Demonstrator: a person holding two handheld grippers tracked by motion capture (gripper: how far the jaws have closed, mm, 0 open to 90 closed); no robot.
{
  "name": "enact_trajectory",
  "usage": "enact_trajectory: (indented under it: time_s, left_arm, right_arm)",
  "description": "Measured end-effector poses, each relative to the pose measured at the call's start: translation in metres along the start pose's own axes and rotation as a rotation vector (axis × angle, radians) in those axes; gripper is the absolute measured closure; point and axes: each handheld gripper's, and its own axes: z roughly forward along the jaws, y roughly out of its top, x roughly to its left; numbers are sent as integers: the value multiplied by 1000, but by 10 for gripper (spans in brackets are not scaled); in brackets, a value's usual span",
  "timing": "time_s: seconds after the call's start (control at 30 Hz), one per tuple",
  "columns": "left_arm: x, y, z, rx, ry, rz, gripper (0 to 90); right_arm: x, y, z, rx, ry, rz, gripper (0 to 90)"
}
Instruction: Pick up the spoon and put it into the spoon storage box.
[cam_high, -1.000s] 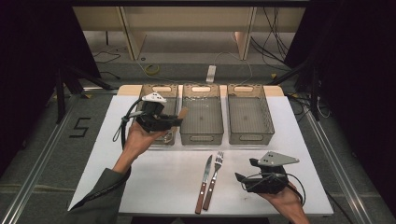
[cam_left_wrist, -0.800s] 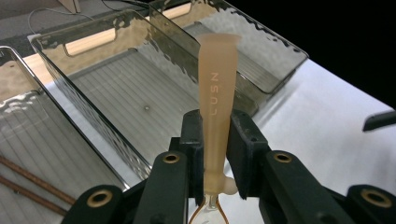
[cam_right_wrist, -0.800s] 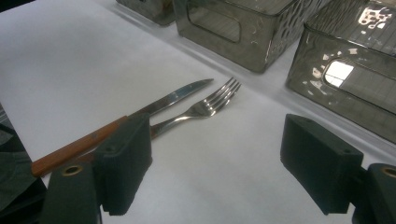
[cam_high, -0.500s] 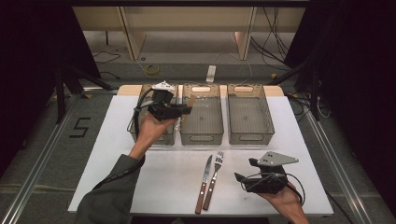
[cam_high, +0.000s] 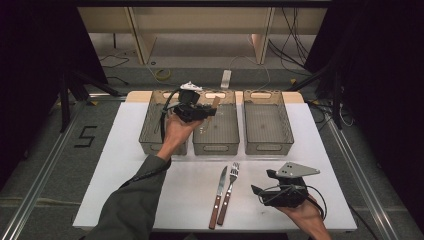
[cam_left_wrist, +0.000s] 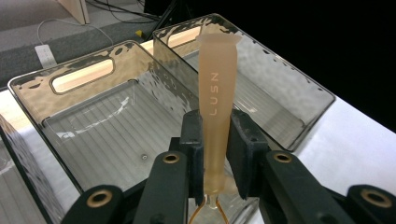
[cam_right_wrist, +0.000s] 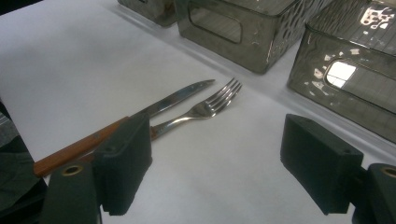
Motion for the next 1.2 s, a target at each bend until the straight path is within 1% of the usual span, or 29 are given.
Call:
enact_trajectory:
  time_s: [0.03, 0.07, 0.13, 0.23, 0.33, 0.4, 0.43, 0.47, 0.57, 0.67, 0.73, 0.8, 0.87, 0.9, 0.93, 0.97, 1.03, 1.07, 1.1, 1.13, 1.2]
  left_arm:
    - [1, 1, 3, 3, 4, -8, 761]
    - [1, 1, 4, 5, 10, -9, 761]
    - [3, 1, 5, 2, 22, -9, 761]
    - [7, 1, 5, -8, 43, -24, 760]
    - [9, 0, 7, -12, 47, -37, 760]
    - [9, -1, 9, -5, 54, -32, 759]
    - [9, -1, 10, -4, 58, -37, 758]
    - [8, -2, 10, 0, 66, -27, 758]
    - [8, -3, 14, 2, 64, -32, 755]
    - [9, -4, 18, 7, 61, -53, 753]
    - [8, -5, 21, 14, 69, -39, 752]
    - [10, -6, 23, 15, 67, -52, 748]
    - [12, -7, 26, 19, 58, -76, 740]
    - [13, -7, 26, 27, 55, -85, 711]
    - [15, -7, 27, 37, 53, -99, 637]
    - [16, -7, 26, 38, 61, -108, 561]
    - [18, -8, 21, 13, 39, -115, 511]
    - [17, -9, 17, 3, 29, -122, 463]
    - [17, -9, 12, -9, 21, -122, 410]
    - [15, -10, 7, -21, 16, -116, 380]
    - [13, -11, -4, -25, 5, -93, 322]
  right_arm:
    - [0, 0, 0, 1, 0, 0, 253]
    - [-1, 0, 0, 1, 0, -1, 253]
    - [-1, 0, -1, 2, -1, -2, 253]
    - [-1, 0, -1, 0, 0, -1, 253]
    - [0, 0, 0, -2, 3, -2, 253]
    - [1, 0, 0, 0, 4, -5, 253]
    - [1, 0, 0, 0, 4, -6, 253]
    - [1, 0, 0, 0, 4, -5, 253]
    - [1, 0, 1, -1, 7, -5, 253]
    - [1, 0, 1, 4, 8, -4, 253]
    - [1, 1, 1, 2, 9, -5, 253]
    - [1, 0, 0, -2, 9, -4, 253]
    - [0, 0, 1, 2, 9, -3, 253]
    - [0, 0, 1, 3, 9, -3, 253]
    - [0, 0, 1, 2, 9, -5, 253]
    - [1, 0, 0, 1, 10, -5, 253]
    - [0, 1, 0, 0, 10, -2, 253]
    - [0, 1, 0, 2, 10, -2, 253]
    - [0, 0, 0, -1, 8, -3, 253]
    - [0, 0, 0, -1, 8, 1, 253]
    - [0, 1, -1, -5, 13, 3, 254]
